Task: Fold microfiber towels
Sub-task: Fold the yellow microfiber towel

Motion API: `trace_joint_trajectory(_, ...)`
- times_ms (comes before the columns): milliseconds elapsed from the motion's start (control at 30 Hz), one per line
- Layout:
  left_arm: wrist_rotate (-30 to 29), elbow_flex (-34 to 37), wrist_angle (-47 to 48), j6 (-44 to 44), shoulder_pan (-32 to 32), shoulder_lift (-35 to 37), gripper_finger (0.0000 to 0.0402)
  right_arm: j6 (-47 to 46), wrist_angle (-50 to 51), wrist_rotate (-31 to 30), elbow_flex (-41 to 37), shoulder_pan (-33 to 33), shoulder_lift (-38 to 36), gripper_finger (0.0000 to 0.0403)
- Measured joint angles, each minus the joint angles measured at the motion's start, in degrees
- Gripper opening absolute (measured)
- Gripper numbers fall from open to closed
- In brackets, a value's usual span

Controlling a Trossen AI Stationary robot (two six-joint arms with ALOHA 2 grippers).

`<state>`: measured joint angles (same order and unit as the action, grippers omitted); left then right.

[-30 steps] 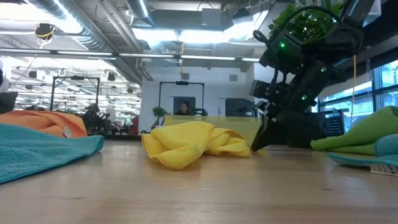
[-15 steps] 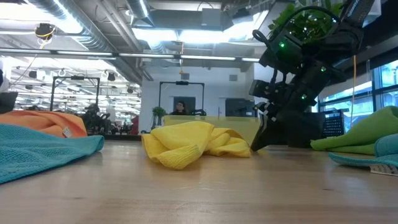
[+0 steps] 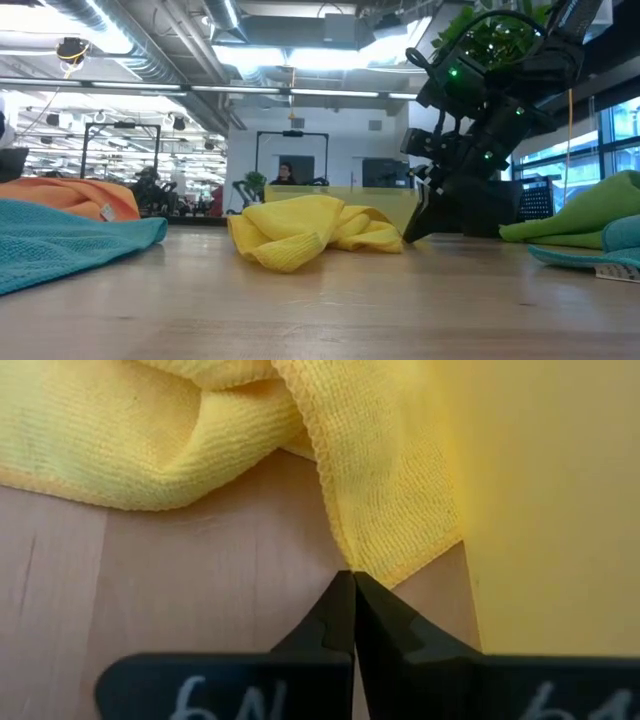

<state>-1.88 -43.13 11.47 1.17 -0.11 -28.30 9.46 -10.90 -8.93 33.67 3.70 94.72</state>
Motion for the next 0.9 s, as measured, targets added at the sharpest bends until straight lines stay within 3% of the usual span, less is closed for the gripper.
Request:
trace_joint_trajectory(233,-0.2,1.9,-1.7,4.5,-4.6,-23.2,0.0000,-0.4,0.0,0.0,0.0,0.1,0.0,0.0004)
trace_joint_trajectory(433,-0.4,2.0,-12.5,6.1,-9.8,-39.7,0.0012,-0.4,0.0,0.0,0.0,0.1,0.0,0.0004)
trace_joint_trajectory(567,-0.9,1.2,-14.7,6.4,-12.9,-45.7,0.0053,-0.4,0.0,0.0,0.0,0.1,0.0,0.0004)
trace_joint_trajectory(733,-6.3,-1.1,-14.8,7.2,-16.0,-50.5,0.0110,-0.3,0.0,0.0,0.0,0.1,0.0,0.0004)
trace_joint_trajectory(900,-8.8,-4.4,-14.8,7.3,-19.5,-56.0,0.0133,-0.4,-0.1,0.0,0.0,0.1,0.0,0.0004)
